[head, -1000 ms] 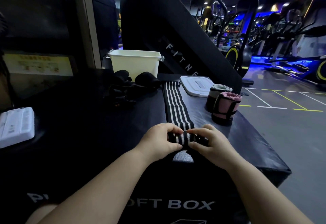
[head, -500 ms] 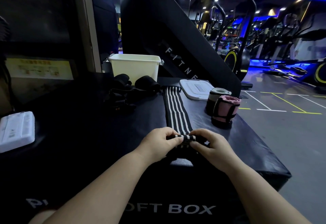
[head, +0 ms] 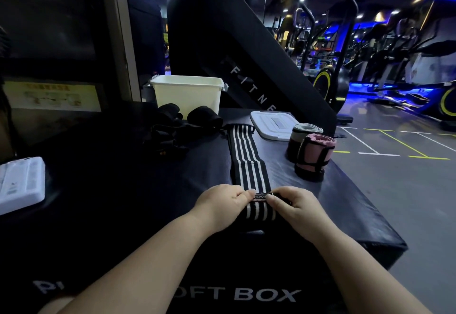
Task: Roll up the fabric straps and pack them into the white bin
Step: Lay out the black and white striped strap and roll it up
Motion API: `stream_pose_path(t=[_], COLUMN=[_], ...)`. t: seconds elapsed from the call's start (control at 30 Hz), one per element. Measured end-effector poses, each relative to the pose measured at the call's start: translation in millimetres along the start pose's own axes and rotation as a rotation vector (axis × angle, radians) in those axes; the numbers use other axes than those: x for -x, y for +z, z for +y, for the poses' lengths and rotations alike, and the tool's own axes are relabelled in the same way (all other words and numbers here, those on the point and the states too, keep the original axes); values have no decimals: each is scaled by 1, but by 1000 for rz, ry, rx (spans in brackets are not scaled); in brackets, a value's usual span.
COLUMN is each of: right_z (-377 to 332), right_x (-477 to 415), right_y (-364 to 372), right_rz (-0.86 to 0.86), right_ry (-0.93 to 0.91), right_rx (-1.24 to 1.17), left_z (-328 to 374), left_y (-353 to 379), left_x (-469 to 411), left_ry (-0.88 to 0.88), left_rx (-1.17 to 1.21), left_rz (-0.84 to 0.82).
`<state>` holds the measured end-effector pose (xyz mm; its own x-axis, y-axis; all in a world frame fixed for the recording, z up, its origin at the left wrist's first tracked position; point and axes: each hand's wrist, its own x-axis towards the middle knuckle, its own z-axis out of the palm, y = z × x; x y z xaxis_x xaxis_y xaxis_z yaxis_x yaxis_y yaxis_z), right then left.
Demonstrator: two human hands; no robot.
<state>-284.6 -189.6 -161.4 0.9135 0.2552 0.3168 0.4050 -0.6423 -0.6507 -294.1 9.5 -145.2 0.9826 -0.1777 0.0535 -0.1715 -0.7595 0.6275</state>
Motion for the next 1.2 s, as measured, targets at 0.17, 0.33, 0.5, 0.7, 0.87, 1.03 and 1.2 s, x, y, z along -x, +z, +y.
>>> stream_pose_path(t=[0.17,0.33,0.5,0.7,0.87,1.03,1.2], right_z=[2,0,-1,-1,-1,2,-2], right_x=[-2,-9,-4,-1,0,-1,1], right_y=[0,4,7,6,-1,-4,-6], right_rz=[0,-19,29,94,49,-14,-40], right_ry=[-11,5,9,-91,-102,-120,-119], right_rx=[60,169,139,9,-3,10,-31], left_z=[-2,-7,-10,-9,-8,-11,-13], left_y=[7,15,9,2,2,6,7], left_x=[-2,3,7,8,6,1,0], left_ry=[30,166,205,147,146,146,144], left_rx=[-82,140,230,136,116,126,140], left_rz=[68,372,267,126,162,179,161])
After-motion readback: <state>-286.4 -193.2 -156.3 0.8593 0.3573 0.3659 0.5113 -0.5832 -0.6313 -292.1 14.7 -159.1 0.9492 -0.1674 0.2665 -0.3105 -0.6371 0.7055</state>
